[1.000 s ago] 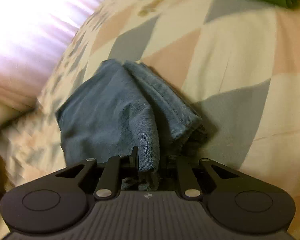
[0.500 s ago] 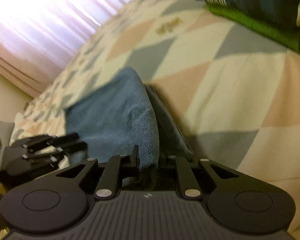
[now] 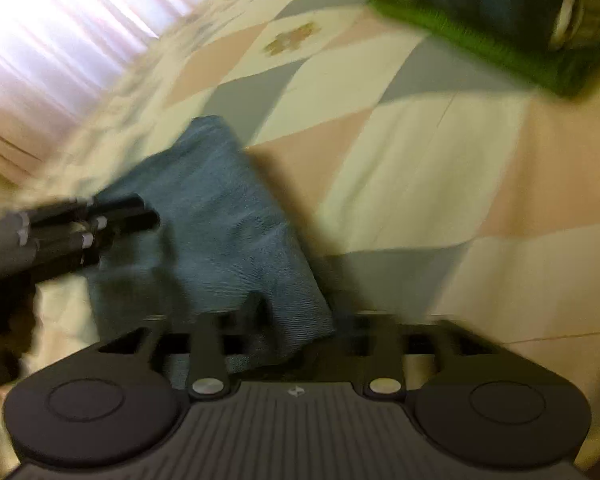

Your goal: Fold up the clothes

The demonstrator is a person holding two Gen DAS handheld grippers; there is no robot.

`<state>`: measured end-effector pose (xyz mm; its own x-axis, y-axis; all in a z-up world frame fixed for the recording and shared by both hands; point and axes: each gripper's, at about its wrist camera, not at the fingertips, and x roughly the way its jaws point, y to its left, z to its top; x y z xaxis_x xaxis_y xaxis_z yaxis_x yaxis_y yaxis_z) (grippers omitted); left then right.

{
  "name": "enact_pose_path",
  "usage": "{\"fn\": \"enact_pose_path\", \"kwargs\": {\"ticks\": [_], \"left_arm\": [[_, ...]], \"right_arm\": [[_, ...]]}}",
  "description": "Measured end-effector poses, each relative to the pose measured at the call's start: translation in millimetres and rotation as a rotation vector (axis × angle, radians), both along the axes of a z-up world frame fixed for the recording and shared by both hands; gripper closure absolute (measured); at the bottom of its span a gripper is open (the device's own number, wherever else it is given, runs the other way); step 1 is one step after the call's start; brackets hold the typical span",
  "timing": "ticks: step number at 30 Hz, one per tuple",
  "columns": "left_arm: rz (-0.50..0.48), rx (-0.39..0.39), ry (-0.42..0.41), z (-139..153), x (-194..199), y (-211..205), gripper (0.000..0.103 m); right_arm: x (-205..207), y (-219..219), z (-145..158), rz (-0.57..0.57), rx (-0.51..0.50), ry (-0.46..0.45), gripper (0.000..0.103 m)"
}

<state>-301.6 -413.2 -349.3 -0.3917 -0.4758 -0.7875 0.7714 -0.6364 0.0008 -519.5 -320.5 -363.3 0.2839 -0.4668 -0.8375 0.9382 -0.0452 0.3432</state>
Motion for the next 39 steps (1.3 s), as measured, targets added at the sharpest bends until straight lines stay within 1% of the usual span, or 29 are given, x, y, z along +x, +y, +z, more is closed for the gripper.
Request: {"fn": "enact_pose_path", "kwargs": {"ticks": [1,2,3,4,5,6,7,8,9,10,12,13,14,15,16,18,19,21,23,25,27,28,30,31,33,37,38,39], "left_arm": [[-0.004,0.001,0.001,-1,-4,-5,0.076],[-0.007,-0.001,0.006,-2,-8,-8,0.075],[-0.011,-0.002,0.011,-3,-12,-11,0.075],[-0.014,-0.003,0.016,-3,-16,-14,0.075],[-0.015,0.001,0.027,-5,-19,-18,0.075],[-0.011,0.005,0.038,-8,-22,-22,0.075],[-0.006,0.013,0.043,-11,-25,-28,0.074],[-0.002,0.022,0.043,-15,-28,-33,0.074],[-0.002,0.026,0.040,-19,-31,-38,0.074],[-0.003,0.028,0.037,-23,-34,-43,0.074],[-0.011,0.002,0.016,-25,-36,-49,0.074],[0.004,0.003,0.013,-23,-32,-53,0.074],[0.038,0.013,0.025,-18,-25,-56,0.074],[0.085,0.017,0.042,-11,-12,-57,0.074],[0.130,0.020,0.058,-4,0,-56,0.075],[0.188,-0.016,0.064,13,32,-38,0.077],[0.217,-0.033,0.067,22,47,-28,0.077],[0.266,-0.036,0.072,35,77,-2,0.076],[0.298,-0.023,0.077,40,97,26,0.076],[0.301,0.000,0.072,35,101,52,0.075],[0.283,0.011,0.046,21,96,66,0.074],[0.274,0.017,0.030,13,92,70,0.074],[0.286,0.017,0.000,-5,87,64,0.074],[0.288,0.011,0.000,-8,86,59,0.074],[0.288,-0.031,0.014,0,87,52,0.075],[0.285,-0.079,0.074,15,98,43,0.073],[0.290,-0.071,0.079,14,101,37,0.073],[0.295,-0.062,0.084,12,104,31,0.072]], "right_arm": [[6,4,8,-0.021,-0.015,0.113,0.019],[11,9,16,-0.008,-0.058,0.177,0.033],[17,17,25,0.008,-0.114,0.199,0.040],[22,24,33,0.029,-0.170,0.218,0.050],[29,31,37,0.083,-0.224,0.212,0.060],[37,38,41,0.139,-0.277,0.207,0.066],[46,43,38,0.209,-0.314,0.215,0.071],[55,44,31,0.261,-0.314,0.239,0.073],[62,42,17,0.303,-0.289,0.280,0.074],[62,41,3,0.315,-0.259,0.316,0.077],[48,37,-25,0.304,-0.217,0.291,0.077],[38,35,-31,0.286,-0.210,0.260,0.076],[31,33,-35,0.287,-0.197,0.236,0.074],[27,32,-37,0.297,-0.174,0.238,0.074],[23,31,-38,0.301,-0.143,0.272,0.074],[13,33,-35,0.303,-0.107,0.335,0.076],[8,35,-26,0.279,-0.135,0.319,0.076],[2,38,-2,0.213,-0.190,0.283,0.076],[8,42,23,0.178,-0.277,0.266,0.076],[26,41,42,0.190,-0.359,0.235,0.075],[49,40,42,0.250,-0.378,0.209,0.075],[59,39,35,0.280,-0.365,0.218,0.075],[78,35,10,0.334,-0.294,0.272,0.075],[80,33,2,0.338,-0.276,0.291,0.075],[85,30,-11,0.344,-0.245,0.327,0.075],[90,24,30,0.310,-0.329,0.295,0.075],[92,16,35,0.312,-0.347,0.286,0.075],[97,0,35,0.316,-0.357,0.288,0.075]]}}
